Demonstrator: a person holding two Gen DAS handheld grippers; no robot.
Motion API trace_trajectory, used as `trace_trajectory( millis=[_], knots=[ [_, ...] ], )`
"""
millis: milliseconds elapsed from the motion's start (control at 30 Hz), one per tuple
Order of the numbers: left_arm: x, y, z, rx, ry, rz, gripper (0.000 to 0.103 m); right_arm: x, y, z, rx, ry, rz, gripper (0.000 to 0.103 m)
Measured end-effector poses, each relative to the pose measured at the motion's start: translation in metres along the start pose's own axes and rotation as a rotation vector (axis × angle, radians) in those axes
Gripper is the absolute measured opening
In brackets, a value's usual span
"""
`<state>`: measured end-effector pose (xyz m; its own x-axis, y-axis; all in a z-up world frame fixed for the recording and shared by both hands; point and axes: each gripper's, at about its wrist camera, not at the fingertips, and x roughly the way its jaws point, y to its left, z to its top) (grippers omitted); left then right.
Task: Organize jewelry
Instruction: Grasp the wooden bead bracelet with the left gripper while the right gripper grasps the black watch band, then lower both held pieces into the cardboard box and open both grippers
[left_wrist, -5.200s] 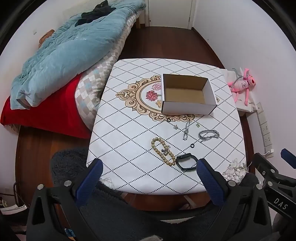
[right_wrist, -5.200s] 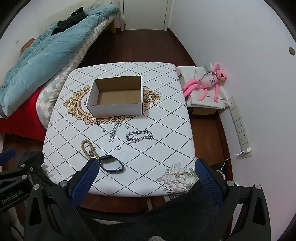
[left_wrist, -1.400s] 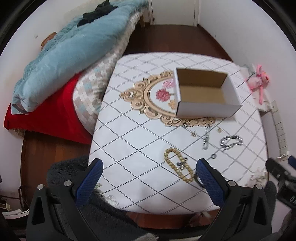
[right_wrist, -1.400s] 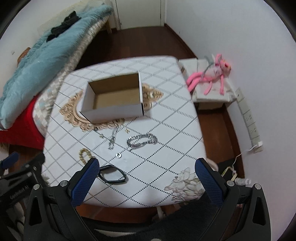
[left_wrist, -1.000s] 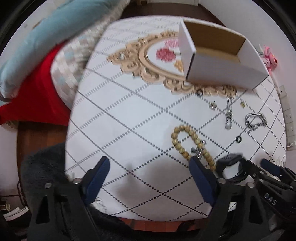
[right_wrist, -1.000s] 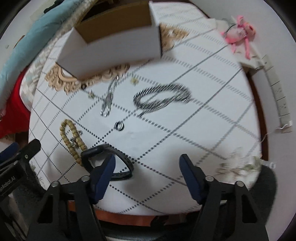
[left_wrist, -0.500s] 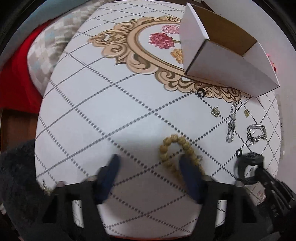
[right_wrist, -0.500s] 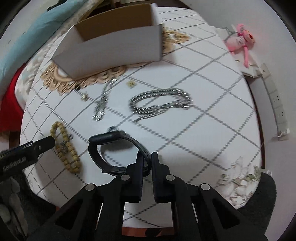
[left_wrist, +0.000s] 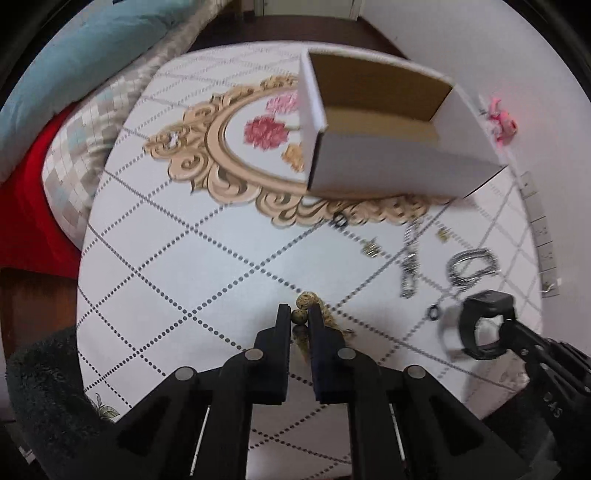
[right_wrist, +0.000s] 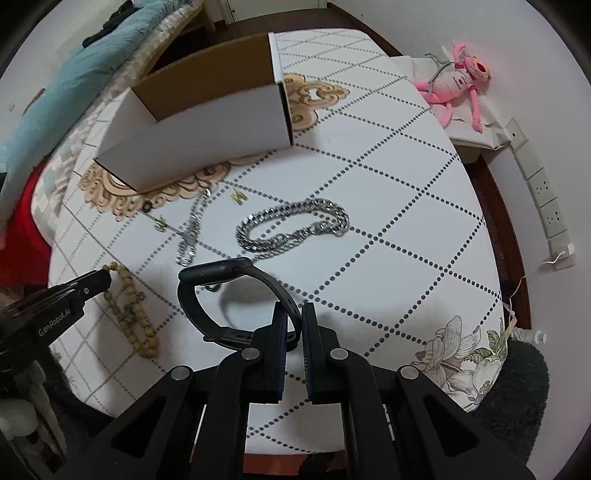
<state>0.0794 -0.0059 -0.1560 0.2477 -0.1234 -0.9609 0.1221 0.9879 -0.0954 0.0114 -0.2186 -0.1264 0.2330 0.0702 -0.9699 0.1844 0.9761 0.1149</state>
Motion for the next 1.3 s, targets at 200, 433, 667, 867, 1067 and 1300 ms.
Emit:
trace_trajectory(
  millis=[200,433,667,867,1067,1300],
  knots=[
    [-0.052,-0.005,0.014,0.003,-0.097,-0.060,0.007,-0.024,0.008,0.010,-0.012,-0.041,0.061,0.007],
    [-0.095,-0.023,0.053,0.023,-0.215,-0.118,0.007,-0.058,0.016,0.052,-0.034,-0.125,0.115,0.007],
    [-0.093,-0.029,0.116,0.046,-0.232,-0.148,0.007,-0.067,0.032,0.126,-0.090,-0.170,0.099,0.007],
    [-0.064,-0.035,0.155,0.055,-0.177,-0.152,0.007,-0.035,0.044,0.168,-0.125,-0.106,0.078,0.007],
    [-0.039,-0.033,0.178,0.032,-0.098,-0.120,0.009,0.001,0.057,0.192,-0.180,-0.030,0.057,0.007],
    [-0.039,-0.016,0.177,0.006,-0.112,-0.001,0.055,0.001,0.059,0.199,-0.189,-0.029,0.031,0.049]
  ],
)
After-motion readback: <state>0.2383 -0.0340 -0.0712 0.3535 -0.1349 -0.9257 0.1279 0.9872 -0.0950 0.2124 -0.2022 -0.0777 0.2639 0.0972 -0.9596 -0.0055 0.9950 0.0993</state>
